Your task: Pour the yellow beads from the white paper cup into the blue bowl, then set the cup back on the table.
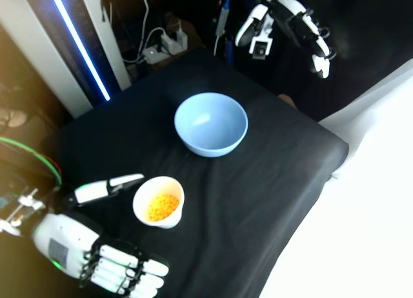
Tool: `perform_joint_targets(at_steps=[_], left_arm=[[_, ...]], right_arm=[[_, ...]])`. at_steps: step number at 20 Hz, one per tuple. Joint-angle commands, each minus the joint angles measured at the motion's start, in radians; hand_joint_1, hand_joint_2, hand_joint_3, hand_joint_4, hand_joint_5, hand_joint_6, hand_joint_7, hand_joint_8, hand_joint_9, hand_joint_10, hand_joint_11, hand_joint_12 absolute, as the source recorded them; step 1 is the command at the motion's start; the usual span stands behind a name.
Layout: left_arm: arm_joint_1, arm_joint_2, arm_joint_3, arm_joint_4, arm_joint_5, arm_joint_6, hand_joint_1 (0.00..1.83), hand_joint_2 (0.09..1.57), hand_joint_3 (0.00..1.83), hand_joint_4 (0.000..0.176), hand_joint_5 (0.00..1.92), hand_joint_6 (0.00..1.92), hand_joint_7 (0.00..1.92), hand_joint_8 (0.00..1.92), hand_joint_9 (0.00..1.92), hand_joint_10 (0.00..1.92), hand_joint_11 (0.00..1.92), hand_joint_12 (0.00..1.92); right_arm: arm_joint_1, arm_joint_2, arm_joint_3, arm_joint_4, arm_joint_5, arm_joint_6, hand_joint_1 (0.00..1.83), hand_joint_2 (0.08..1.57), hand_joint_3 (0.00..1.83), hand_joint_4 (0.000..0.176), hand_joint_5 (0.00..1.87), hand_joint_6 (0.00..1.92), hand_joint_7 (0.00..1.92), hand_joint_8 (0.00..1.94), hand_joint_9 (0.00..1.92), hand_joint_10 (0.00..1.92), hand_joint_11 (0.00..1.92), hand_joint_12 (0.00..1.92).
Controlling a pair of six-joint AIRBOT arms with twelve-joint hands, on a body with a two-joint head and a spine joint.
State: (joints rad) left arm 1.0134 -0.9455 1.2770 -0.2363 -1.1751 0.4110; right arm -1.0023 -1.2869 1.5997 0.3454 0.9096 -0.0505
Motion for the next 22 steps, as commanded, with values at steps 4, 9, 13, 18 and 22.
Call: perform_joint_targets(at_steps=[4,9,13,18,22], left_arm=[[-0.008,-0.007,0.009,-0.016,-0.120,-0.012,0.71,0.79,0.00,0.006,0.11,0.00,0.29,0.00,0.21,0.00,0.01,0.61],[-0.008,-0.012,0.011,-0.014,-0.118,-0.013,0.72,0.77,0.00,0.001,0.10,0.00,0.30,0.00,0.19,0.00,0.01,0.59],[-0.008,-0.016,0.013,-0.014,-0.116,-0.013,0.73,0.80,0.00,0.000,0.10,0.00,0.30,0.00,0.21,0.00,0.00,0.61],[-0.008,-0.022,0.017,-0.013,-0.114,-0.016,0.73,0.82,0.00,0.015,0.10,0.00,0.31,0.00,0.23,0.01,0.01,0.62],[-0.008,-0.028,0.022,-0.013,-0.114,-0.022,0.71,0.81,0.00,0.018,0.10,0.00,0.31,0.00,0.24,0.01,0.00,0.63]], right_arm=[[0.031,-0.008,0.018,-0.005,0.096,0.010,0.80,0.66,0.00,0.065,0.00,0.00,0.03,0.00,0.00,0.00,0.00,0.00],[0.042,-0.022,0.028,-0.015,0.079,0.010,0.82,0.75,0.03,0.118,0.00,0.00,0.04,0.00,0.00,0.00,0.00,0.00],[0.049,-0.030,0.035,-0.024,0.067,0.010,0.76,0.85,0.02,0.134,0.00,0.00,0.07,0.01,0.00,0.00,0.00,0.00],[0.060,-0.037,0.040,-0.042,0.057,0.010,0.86,0.72,0.00,0.130,0.05,0.01,0.10,0.01,0.00,0.00,0.00,0.00],[0.063,-0.038,0.040,-0.049,0.057,0.010,0.84,0.72,0.00,0.101,0.08,0.02,0.12,0.01,0.00,0.00,0.00,0.00]])
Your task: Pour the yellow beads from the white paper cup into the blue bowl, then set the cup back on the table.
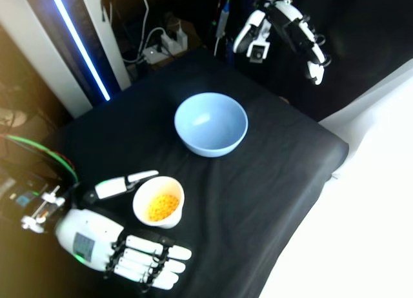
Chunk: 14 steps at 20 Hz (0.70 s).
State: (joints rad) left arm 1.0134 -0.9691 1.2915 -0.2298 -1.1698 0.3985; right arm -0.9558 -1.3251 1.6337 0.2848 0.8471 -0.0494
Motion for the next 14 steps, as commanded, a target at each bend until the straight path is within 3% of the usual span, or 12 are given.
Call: perform_joint_targets(at_steps=[1,2,3,4,5,6,7,8,9,12,13,14], left_arm=[[-0.008,-0.005,0.008,-0.020,-0.120,-0.011,0.72,0.81,0.00,0.014,0.10,0.00,0.31,0.01,0.24,0.01,0.00,0.63],[-0.008,-0.005,0.009,-0.020,-0.120,-0.013,0.71,0.81,0.00,0.015,0.09,0.00,0.31,0.00,0.23,0.00,0.00,0.63],[-0.008,-0.005,0.009,-0.020,-0.120,-0.013,0.72,0.82,0.00,0.006,0.10,0.00,0.32,0.01,0.24,0.01,0.01,0.63],[-0.008,-0.006,0.010,-0.020,-0.120,-0.015,0.72,0.82,0.00,0.006,0.10,0.00,0.32,0.01,0.24,0.01,0.01,0.63],[-0.008,-0.007,0.011,-0.020,-0.119,-0.017,0.71,0.82,0.00,0.004,0.10,0.00,0.32,0.01,0.24,0.01,0.01,0.64],[-0.008,-0.009,0.012,-0.020,-0.119,-0.019,0.71,0.81,0.00,0.005,0.09,0.00,0.32,0.01,0.25,0.01,0.01,0.64],[-0.008,-0.009,0.013,-0.020,-0.119,-0.020,0.71,0.82,0.00,0.000,0.09,0.00,0.32,0.00,0.24,0.01,0.01,0.64],[-0.008,-0.010,0.013,-0.020,-0.118,-0.020,0.71,0.83,0.01,0.010,0.09,0.00,0.31,0.00,0.24,0.00,0.00,0.63],[-0.008,-0.011,0.013,-0.021,-0.118,-0.021,0.71,0.83,0.00,0.020,0.09,0.00,0.31,0.00,0.24,0.00,0.00,0.63],[-0.008,-0.014,0.015,-0.021,-0.117,-0.024,0.72,0.83,0.00,0.014,0.09,0.00,0.30,0.00,0.25,0.01,0.01,0.63],[-0.008,-0.014,0.015,-0.021,-0.117,-0.024,0.73,0.83,0.00,0.011,0.09,0.00,0.30,0.00,0.24,0.00,0.00,0.63],[-0.008,-0.014,0.015,-0.021,-0.117,-0.025,0.73,0.83,0.00,0.009,0.09,0.00,0.30,0.00,0.24,0.00,0.00,0.62]], right_arm=[[0.016,0.000,0.006,0.011,0.120,0.009,0.89,0.77,0.00,0.069,0.15,0.01,0.17,0.01,0.00,0.00,0.00,0.00],[0.016,-0.001,0.006,0.011,0.120,0.009,0.91,0.77,0.00,0.049,0.20,0.01,0.21,0.01,0.00,0.00,0.00,0.00],[0.017,-0.002,0.006,0.010,0.120,0.009,0.90,0.87,0.01,0.042,0.30,0.01,0.29,0.01,0.01,0.00,0.00,0.00],[0.017,-0.002,0.006,0.009,0.120,0.009,0.87,0.86,0.00,0.015,0.40,0.01,0.38,0.01,0.04,0.00,0.00,0.00],[0.017,-0.002,0.006,0.009,0.120,0.009,0.87,0.78,0.00,0.001,0.55,0.02,0.48,0.01,0.09,0.01,0.00,0.00],[0.017,-0.002,0.006,0.009,0.120,0.009,0.88,0.73,0.00,0.003,0.63,0.01,0.51,0.00,0.11,0.00,0.00,0.00],[0.017,-0.002,0.006,0.009,0.120,0.009,0.94,0.77,0.00,0.000,0.73,0.01,0.63,0.01,0.19,0.01,0.00,0.00],[0.017,-0.002,0.006,0.009,0.120,0.009,0.99,0.86,0.01,0.000,0.83,0.01,0.77,0.01,0.29,0.02,0.00,0.00],[0.017,-0.002,0.006,0.009,0.120,0.009,1.03,0.88,0.00,0.010,0.90,0.01,0.88,0.01,0.38,0.02,0.00,0.00],[0.017,-0.001,0.006,0.009,0.120,0.009,1.05,0.96,0.02,0.010,0.99,0.02,0.96,0.01,0.47,0.02,0.00,0.00],[0.017,-0.001,0.006,0.009,0.120,0.009,1.11,0.99,0.01,0.078,1.22,0.37,1.00,0.00,0.49,0.00,0.00,0.00],[0.018,0.000,0.006,0.009,0.120,0.009,1.12,1.02,0.00,0.066,1.20,0.56,0.85,0.00,0.38,0.00,0.02,0.01]])
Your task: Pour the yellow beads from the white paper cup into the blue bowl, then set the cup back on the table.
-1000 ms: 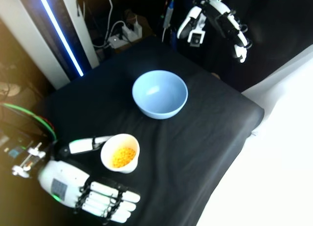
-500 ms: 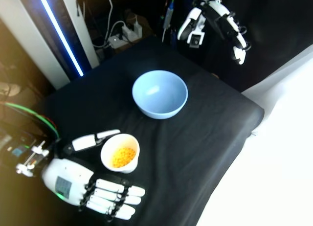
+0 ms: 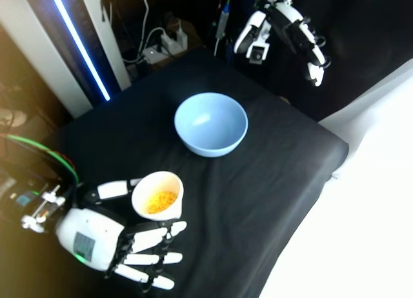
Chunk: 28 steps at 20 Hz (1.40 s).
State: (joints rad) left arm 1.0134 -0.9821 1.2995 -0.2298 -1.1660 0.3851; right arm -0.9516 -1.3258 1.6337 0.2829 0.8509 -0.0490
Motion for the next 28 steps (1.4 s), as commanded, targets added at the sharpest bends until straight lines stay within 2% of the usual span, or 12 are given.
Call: perform_joint_targets(at_steps=[1,3,4,5,6,7,9,11,12,24,27,28], left_arm=[[-0.008,-0.001,0.007,-0.022,-0.121,-0.012,0.72,0.84,0.01,0.000,0.09,0.00,0.30,0.00,0.25,0.01,0.02,0.63],[-0.007,-0.002,0.007,-0.022,-0.121,-0.012,0.71,0.84,0.01,0.000,0.08,0.00,0.32,0.01,0.26,0.01,0.03,0.63],[-0.006,-0.002,0.007,-0.022,-0.121,-0.012,0.71,0.84,0.01,0.001,0.08,0.00,0.32,0.01,0.26,0.01,0.03,0.63],[-0.005,-0.002,0.007,-0.023,-0.121,-0.013,0.70,0.84,0.01,0.000,0.09,0.00,0.33,0.01,0.26,0.01,0.04,0.64],[-0.003,-0.003,0.007,-0.024,-0.122,-0.013,0.70,0.85,0.01,0.000,0.08,0.00,0.33,0.01,0.26,0.01,0.03,0.63],[-0.002,-0.004,0.007,-0.025,-0.122,-0.013,0.70,0.85,0.01,0.000,0.08,0.00,0.32,0.01,0.26,0.00,0.02,0.63],[-0.002,-0.004,0.007,-0.025,-0.122,-0.014,0.72,0.85,0.00,0.000,0.08,0.00,0.33,0.01,0.26,0.00,0.02,0.63],[0.000,-0.004,0.007,-0.026,-0.123,-0.014,0.71,0.85,0.00,0.000,0.09,0.00,0.34,0.01,0.26,0.00,0.02,0.63],[0.001,-0.004,0.007,-0.026,-0.123,-0.015,0.71,0.85,0.00,0.003,0.09,0.00,0.34,0.01,0.26,0.00,0.03,0.63],[0.014,-0.008,0.007,-0.040,-0.131,-0.018,0.71,0.84,0.00,0.001,0.09,0.00,0.35,0.00,0.26,0.00,0.03,0.63],[0.020,-0.008,0.007,-0.040,-0.142,-0.036,0.69,0.84,0.00,0.000,0.08,0.00,0.34,0.00,0.26,0.00,0.04,0.63],[0.021,-0.009,0.007,-0.040,-0.143,-0.036,0.68,0.84,0.00,0.000,0.08,0.00,0.34,0.00,0.26,0.00,0.04,0.63]], right_arm=[[0.015,0.001,0.008,0.010,0.116,0.009,1.11,1.02,0.00,0.078,1.20,0.60,0.72,0.00,0.35,0.00,0.09,0.09],[0.016,0.001,0.009,0.009,0.116,0.009,1.09,1.04,0.00,0.114,1.15,0.69,0.65,0.00,0.32,0.00,0.05,0.30],[0.016,0.001,0.009,0.008,0.117,0.009,1.11,1.04,0.00,0.064,1.16,0.68,0.64,0.00,0.33,0.00,0.01,0.45],[0.016,0.001,0.008,0.005,0.117,0.009,1.10,1.05,0.00,0.079,1.13,0.73,0.66,0.00,0.35,0.01,0.00,0.57],[0.016,0.000,0.008,0.002,0.117,0.009,1.11,1.05,0.00,0.042,1.13,0.74,0.76,0.02,0.41,0.02,0.00,0.59],[0.016,0.000,0.008,0.001,0.117,0.009,1.10,1.05,0.00,0.055,1.13,0.73,0.89,0.02,0.52,0.03,0.00,0.65],[0.016,0.000,0.008,0.001,0.117,0.009,1.08,1.03,0.00,0.136,1.16,0.68,1.00,0.02,0.61,0.02,0.00,0.79],[0.019,0.000,0.007,-0.002,0.119,0.009,1.11,1.05,0.00,0.025,1.12,0.74,0.86,0.00,0.57,0.00,0.00,0.90],[0.024,0.000,0.007,-0.006,0.120,0.009,1.13,1.06,0.00,0.000,1.09,0.79,0.84,0.00,0.58,0.01,0.00,0.97],[0.066,0.050,-0.043,-0.065,0.149,0.009,1.19,1.00,0.00,0.000,1.27,0.47,0.90,0.00,0.62,0.00,0.00,1.09],[0.068,0.065,-0.051,-0.069,0.157,0.009,1.19,1.04,0.00,0.000,1.15,0.67,0.90,0.01,0.64,0.01,0.00,0.96],[0.074,0.068,-0.052,-0.074,0.157,0.009,1.23,1.11,0.01,0.000,1.07,0.95,0.86,0.77,0.74,0.02,0.05,0.97]])
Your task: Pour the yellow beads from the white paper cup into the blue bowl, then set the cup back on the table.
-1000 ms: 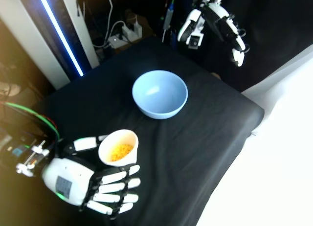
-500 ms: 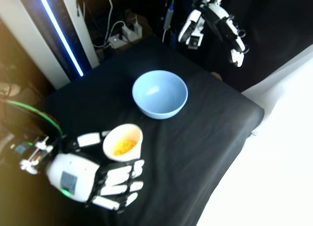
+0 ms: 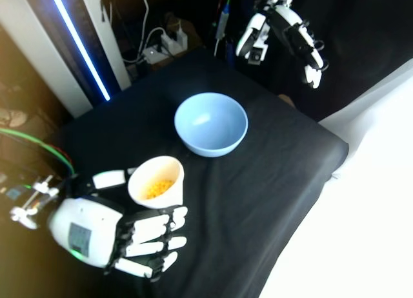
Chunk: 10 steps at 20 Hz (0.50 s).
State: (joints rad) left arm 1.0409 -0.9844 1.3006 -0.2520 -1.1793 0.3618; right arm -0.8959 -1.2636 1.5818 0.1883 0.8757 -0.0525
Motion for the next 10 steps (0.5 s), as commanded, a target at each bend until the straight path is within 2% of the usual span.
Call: perform_joint_targets(at_steps=[1,2,3,4,5,6,7,8,9,10], left_arm=[[-0.007,-0.007,0.006,-0.018,-0.128,-0.013,0.69,0.84,0.00,0.001,0.08,0.00,0.34,0.00,0.26,0.00,0.04,0.63],[-0.006,-0.007,0.006,-0.018,-0.128,-0.013,0.69,0.83,0.00,0.008,0.08,0.00,0.35,0.00,0.25,0.00,0.03,0.63],[-0.005,-0.007,0.006,-0.018,-0.128,-0.013,0.69,0.83,0.00,0.007,0.09,0.00,0.35,0.01,0.26,0.00,0.03,0.63],[-0.005,-0.007,0.006,-0.018,-0.128,-0.013,0.68,0.83,0.00,0.010,0.09,0.00,0.36,0.01,0.27,0.01,0.04,0.64],[-0.005,-0.007,0.006,-0.018,-0.129,-0.013,0.68,0.83,0.00,0.007,0.08,0.00,0.35,0.00,0.27,0.01,0.04,0.64],[-0.004,-0.007,0.006,-0.018,-0.128,-0.014,0.68,0.83,0.00,0.009,0.08,0.00,0.33,0.00,0.25,0.00,0.02,0.63],[-0.004,-0.007,0.006,-0.018,-0.127,-0.014,0.68,0.82,0.00,0.016,0.09,0.00,0.34,0.00,0.25,0.00,0.02,0.63],[-0.004,-0.007,0.006,-0.018,-0.127,-0.014,0.70,0.82,0.00,0.013,0.08,0.00,0.34,0.00,0.24,0.00,0.01,0.63],[-0.004,-0.007,0.006,-0.018,-0.126,-0.013,0.69,0.83,0.00,0.008,0.08,0.00,0.34,0.00,0.24,0.00,0.01,0.63],[-0.003,-0.007,0.006,-0.018,-0.125,-0.013,0.70,0.82,0.00,0.009,0.08,0.00,0.33,0.00,0.23,0.00,0.00,0.63]], right_arm=[[0.027,0.010,0.000,0.013,0.132,0.012,1.23,1.15,0.00,0.000,1.02,1.06,0.80,1.00,0.77,0.02,0.07,1.01],[0.031,0.014,0.000,0.011,0.132,0.012,1.23,1.14,0.00,0.000,1.04,1.02,0.82,1.04,0.79,0.02,0.10,1.04],[0.045,0.020,-0.003,-0.001,0.132,0.012,1.18,1.10,0.00,0.000,1.05,0.89,0.80,0.45,0.75,0.01,0.09,1.05],[0.051,0.022,-0.003,-0.007,0.132,0.012,1.18,1.07,0.00,0.000,1.08,0.80,0.82,0.16,0.72,0.00,0.18,1.00],[0.061,0.027,-0.005,-0.016,0.132,0.012,1.18,1.06,0.00,0.000,1.11,0.75,0.84,0.06,0.69,0.00,0.15,1.00],[0.072,0.033,-0.008,-0.026,0.132,0.012,1.18,1.04,0.00,0.000,1.15,0.68,0.93,0.04,0.68,0.00,0.03,1.11],[0.083,0.037,-0.009,-0.036,0.132,0.012,1.18,1.04,0.00,0.000,1.16,0.67,0.94,0.02,0.66,0.00,0.01,1.12],[0.090,0.039,-0.010,-0.042,0.131,0.012,1.17,1.06,0.00,0.000,1.11,0.76,0.93,0.01,0.64,0.01,0.00,1.09],[0.099,0.042,-0.011,-0.048,0.131,0.012,1.18,1.06,0.00,0.000,1.12,0.74,0.96,0.01,0.67,0.02,0.00,1.17],[0.111,0.045,-0.011,-0.058,0.131,0.012,1.23,1.09,0.02,0.000,1.10,0.89,0.88,0.77,0.74,0.04,0.00,1.27]])
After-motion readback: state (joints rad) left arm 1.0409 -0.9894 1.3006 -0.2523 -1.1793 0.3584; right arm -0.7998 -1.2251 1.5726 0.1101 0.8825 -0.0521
